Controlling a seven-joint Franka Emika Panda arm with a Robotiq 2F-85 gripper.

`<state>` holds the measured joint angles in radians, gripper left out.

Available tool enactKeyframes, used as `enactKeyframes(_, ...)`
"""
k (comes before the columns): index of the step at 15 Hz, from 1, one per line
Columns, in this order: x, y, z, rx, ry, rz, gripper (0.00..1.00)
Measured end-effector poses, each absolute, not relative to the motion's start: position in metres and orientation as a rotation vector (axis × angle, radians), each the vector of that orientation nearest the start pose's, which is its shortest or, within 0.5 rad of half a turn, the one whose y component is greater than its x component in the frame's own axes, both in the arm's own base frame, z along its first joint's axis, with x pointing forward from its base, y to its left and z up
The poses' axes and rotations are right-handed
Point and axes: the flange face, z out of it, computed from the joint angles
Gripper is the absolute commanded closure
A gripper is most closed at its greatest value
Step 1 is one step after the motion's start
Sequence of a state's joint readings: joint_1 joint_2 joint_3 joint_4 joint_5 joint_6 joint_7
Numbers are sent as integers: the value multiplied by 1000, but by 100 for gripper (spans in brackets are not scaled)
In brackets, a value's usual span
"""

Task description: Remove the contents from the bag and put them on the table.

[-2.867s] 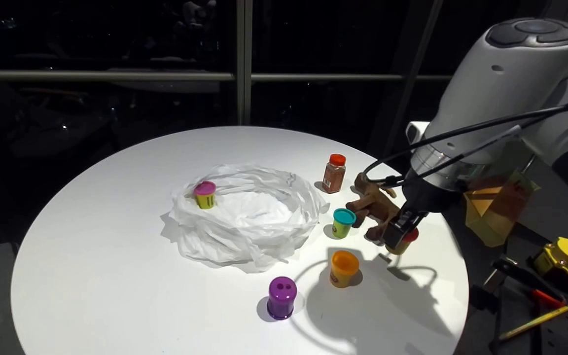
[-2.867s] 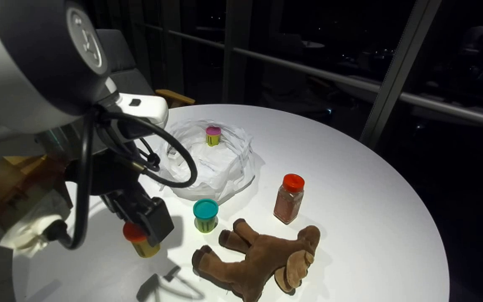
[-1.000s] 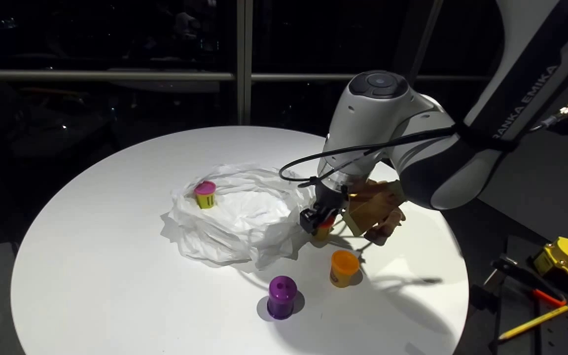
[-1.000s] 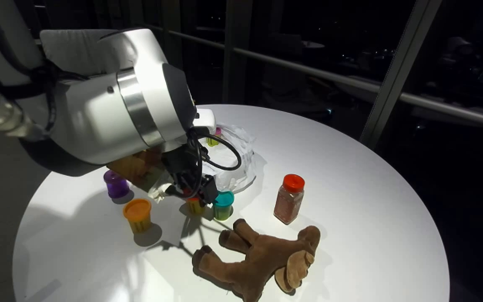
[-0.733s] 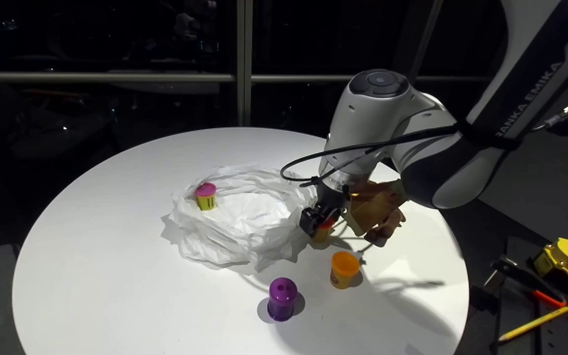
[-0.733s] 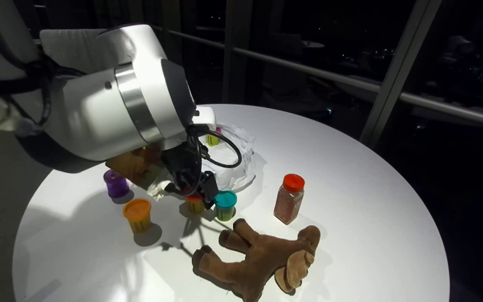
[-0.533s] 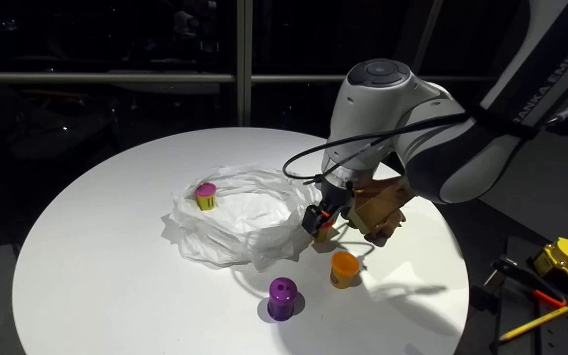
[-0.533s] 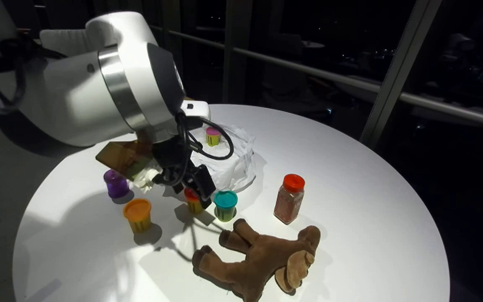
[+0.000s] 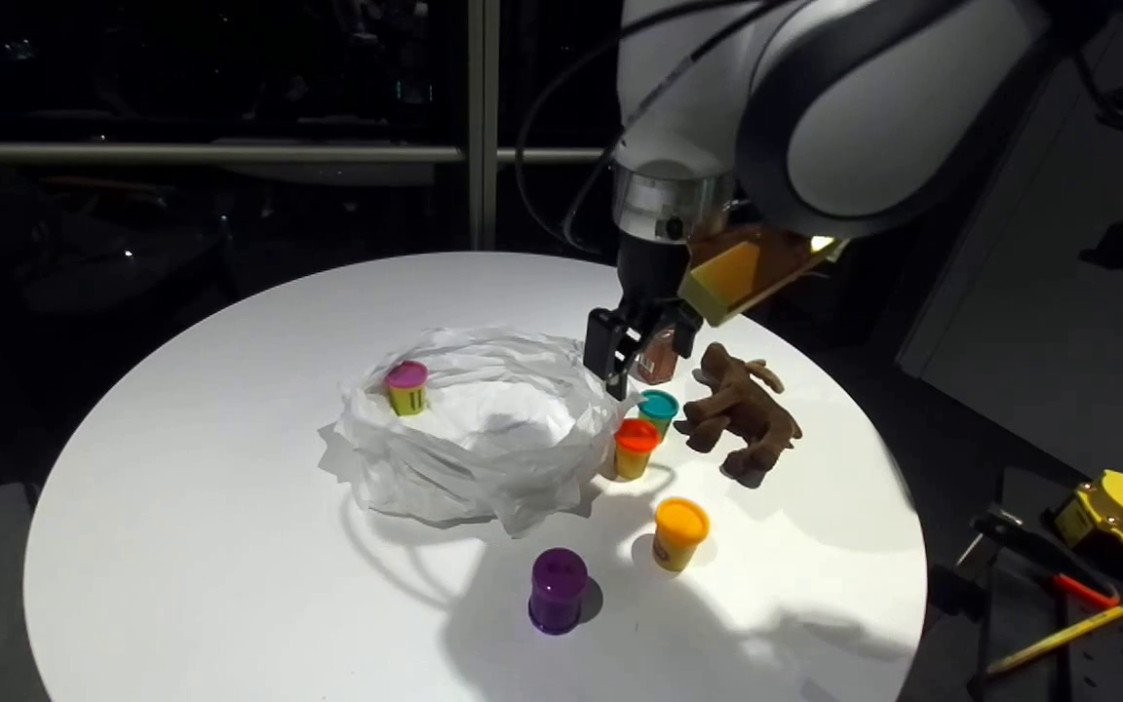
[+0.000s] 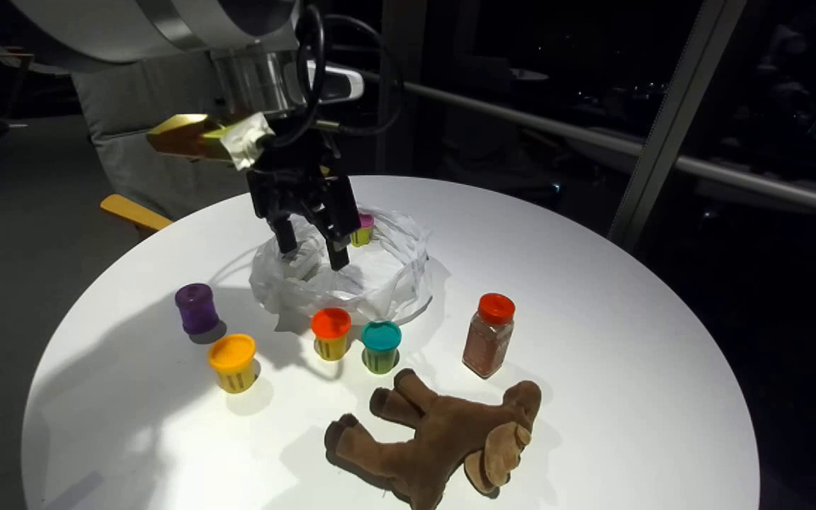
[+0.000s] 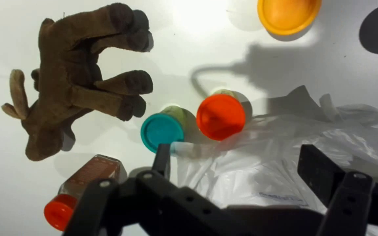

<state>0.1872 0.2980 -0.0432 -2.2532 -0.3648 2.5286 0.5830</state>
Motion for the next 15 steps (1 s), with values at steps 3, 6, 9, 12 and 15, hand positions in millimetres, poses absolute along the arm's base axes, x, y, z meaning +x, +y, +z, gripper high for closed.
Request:
enactKeyframes(3, 558, 103, 248, -3333, 89, -68, 0)
enactKeyframes(6, 583, 125, 245, -3314, -74, -90, 0)
enactKeyframes(9, 605, 145, 226, -3300, -213, -91, 0)
enactKeyframes(12, 626, 160, 210, -3281, -263, -149, 0)
enactKeyframes(15, 648, 163, 193, -3262, -260, -226, 0)
